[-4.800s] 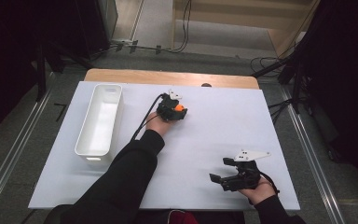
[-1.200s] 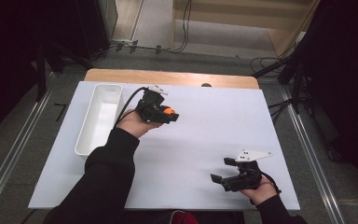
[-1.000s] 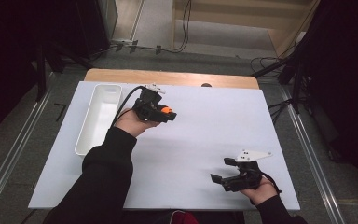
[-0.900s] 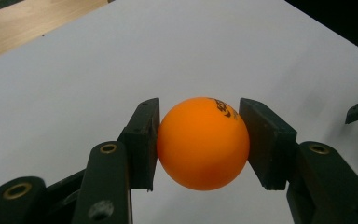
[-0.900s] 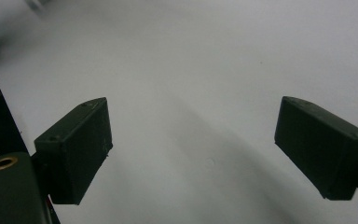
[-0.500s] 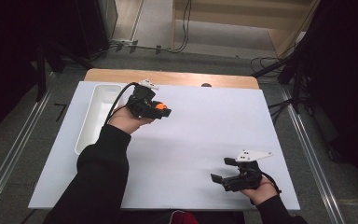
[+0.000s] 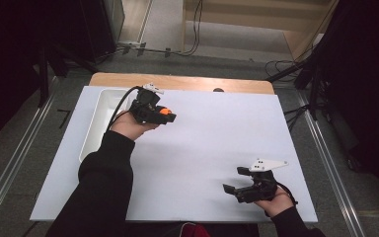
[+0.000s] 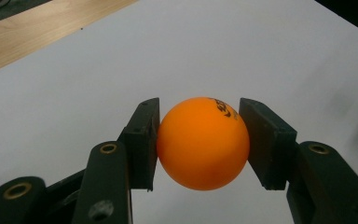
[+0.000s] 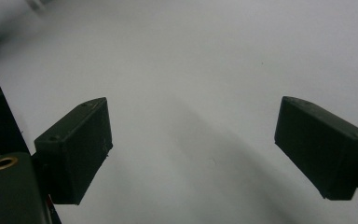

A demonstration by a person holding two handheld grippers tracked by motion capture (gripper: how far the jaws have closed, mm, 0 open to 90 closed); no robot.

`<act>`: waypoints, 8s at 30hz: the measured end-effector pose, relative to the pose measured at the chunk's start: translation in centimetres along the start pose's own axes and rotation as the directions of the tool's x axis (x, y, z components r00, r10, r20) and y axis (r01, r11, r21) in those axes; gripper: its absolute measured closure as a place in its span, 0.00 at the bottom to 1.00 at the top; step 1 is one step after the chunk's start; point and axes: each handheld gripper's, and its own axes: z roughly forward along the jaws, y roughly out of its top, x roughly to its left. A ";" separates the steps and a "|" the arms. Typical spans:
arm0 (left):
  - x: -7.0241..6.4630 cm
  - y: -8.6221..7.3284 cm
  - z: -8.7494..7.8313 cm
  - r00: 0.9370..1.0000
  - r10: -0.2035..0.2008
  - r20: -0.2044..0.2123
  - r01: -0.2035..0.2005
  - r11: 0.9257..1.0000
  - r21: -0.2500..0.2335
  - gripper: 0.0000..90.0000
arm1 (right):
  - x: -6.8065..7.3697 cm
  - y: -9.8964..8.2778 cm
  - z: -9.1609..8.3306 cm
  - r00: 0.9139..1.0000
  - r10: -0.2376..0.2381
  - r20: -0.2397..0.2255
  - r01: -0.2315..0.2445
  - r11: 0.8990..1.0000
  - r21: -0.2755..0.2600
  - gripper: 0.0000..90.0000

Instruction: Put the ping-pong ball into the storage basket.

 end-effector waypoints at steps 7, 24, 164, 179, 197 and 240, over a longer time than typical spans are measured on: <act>0.9 -0.3 -0.4 1.000 -0.015 -0.026 0.015 1.000 -0.003 0.56 | 0.0 0.0 0.0 1.000 0.005 0.003 -0.005 1.000 0.003 0.11; 2.4 -0.7 -0.8 0.997 -0.036 -0.075 0.037 0.999 0.005 0.56 | 0.0 0.0 0.0 1.000 -0.009 0.006 0.009 1.000 0.003 0.11; 11.8 -5.8 -5.4 0.910 -0.283 -0.302 0.287 0.957 -0.031 0.55 | 0.1 -0.1 0.2 1.000 -0.014 0.003 0.014 1.000 0.020 0.11; 11.6 -5.7 -5.5 0.908 -0.287 -0.304 0.290 0.956 -0.037 0.50 | 0.1 0.0 0.2 1.000 -0.013 0.002 0.013 1.000 0.020 0.11; 10.1 -4.4 -6.0 0.942 -0.282 -0.182 0.270 0.959 -0.088 0.37 | 0.0 0.0 0.1 1.000 -0.017 0.005 0.017 1.000 0.020 0.11; 5.4 -2.2 -1.4 0.989 -0.147 0.002 0.147 0.988 -0.049 0.31 | 0.0 -0.1 0.1 1.000 -0.022 0.004 0.022 0.999 0.023 0.11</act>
